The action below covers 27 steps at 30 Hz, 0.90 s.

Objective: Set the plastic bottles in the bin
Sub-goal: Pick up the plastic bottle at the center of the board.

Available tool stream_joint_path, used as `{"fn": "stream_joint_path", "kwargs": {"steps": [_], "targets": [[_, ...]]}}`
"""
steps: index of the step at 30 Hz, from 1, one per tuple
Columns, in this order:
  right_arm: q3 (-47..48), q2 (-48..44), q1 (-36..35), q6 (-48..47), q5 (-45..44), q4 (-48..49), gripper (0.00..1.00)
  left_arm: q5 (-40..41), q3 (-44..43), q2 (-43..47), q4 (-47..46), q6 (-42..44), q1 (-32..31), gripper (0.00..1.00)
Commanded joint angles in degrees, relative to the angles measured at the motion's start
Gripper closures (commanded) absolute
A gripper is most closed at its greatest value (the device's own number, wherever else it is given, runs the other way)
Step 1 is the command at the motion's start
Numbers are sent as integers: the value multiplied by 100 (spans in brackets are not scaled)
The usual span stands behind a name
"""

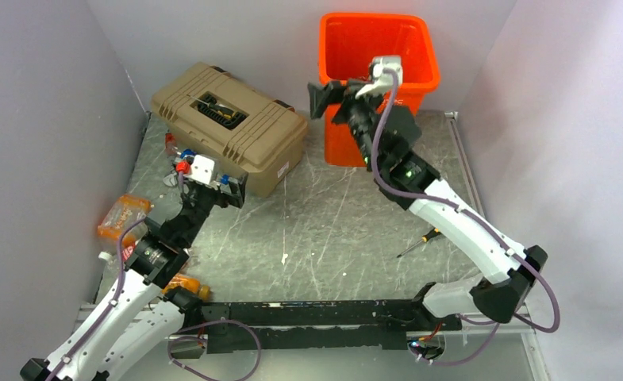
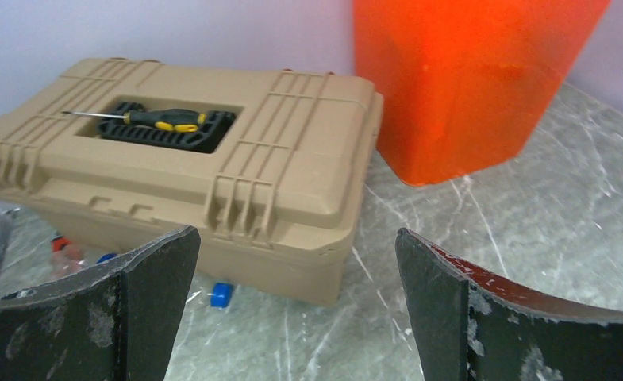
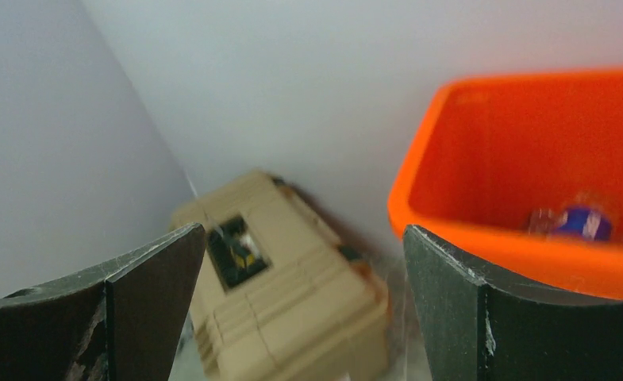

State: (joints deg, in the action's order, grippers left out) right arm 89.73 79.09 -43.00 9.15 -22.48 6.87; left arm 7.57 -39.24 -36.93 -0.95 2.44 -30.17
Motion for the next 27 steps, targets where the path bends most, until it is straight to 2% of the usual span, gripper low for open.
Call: {"fn": "stream_joint_path", "kwargs": {"steps": [1, 5, 9, 14, 16, 18, 21, 23, 27], "targets": [[-1493, -514, -256, 306, -303, 331, 0, 1017, -100, 167, -139, 46, 20, 1], [-2862, -1155, -288, 815, -264, 321, 0, 1959, -156, 112, -67, 6, 20, 1], [-3699, -1361, -305, 1579, 205, -150, 0, 3072, -213, 52, -70, -62, 33, 1], [-4743, -1497, -374, 2243, 725, 58, 0, 3840, 6, 115, -496, -51, 55, 1], [-5109, -1533, -384, 2396, 815, 155, 0, 4129, 71, 135, -570, -300, 55, 0], [-5300, -1553, -384, 2496, 882, 157, 0, 4120, -61, 72, -105, -619, 60, 1], [-5588, -1600, -384, 2548, 1027, 273, 0, 4226, -671, -510, 1044, -1373, 214, 0], [-5752, -1682, -397, 2536, 1039, 365, 0, 3901, -920, -842, 1658, -1961, 471, 1], [-5848, -1955, -396, 2335, 985, 279, 0, 2647, -1153, -1377, 2402, -3348, 1728, 0]]}}
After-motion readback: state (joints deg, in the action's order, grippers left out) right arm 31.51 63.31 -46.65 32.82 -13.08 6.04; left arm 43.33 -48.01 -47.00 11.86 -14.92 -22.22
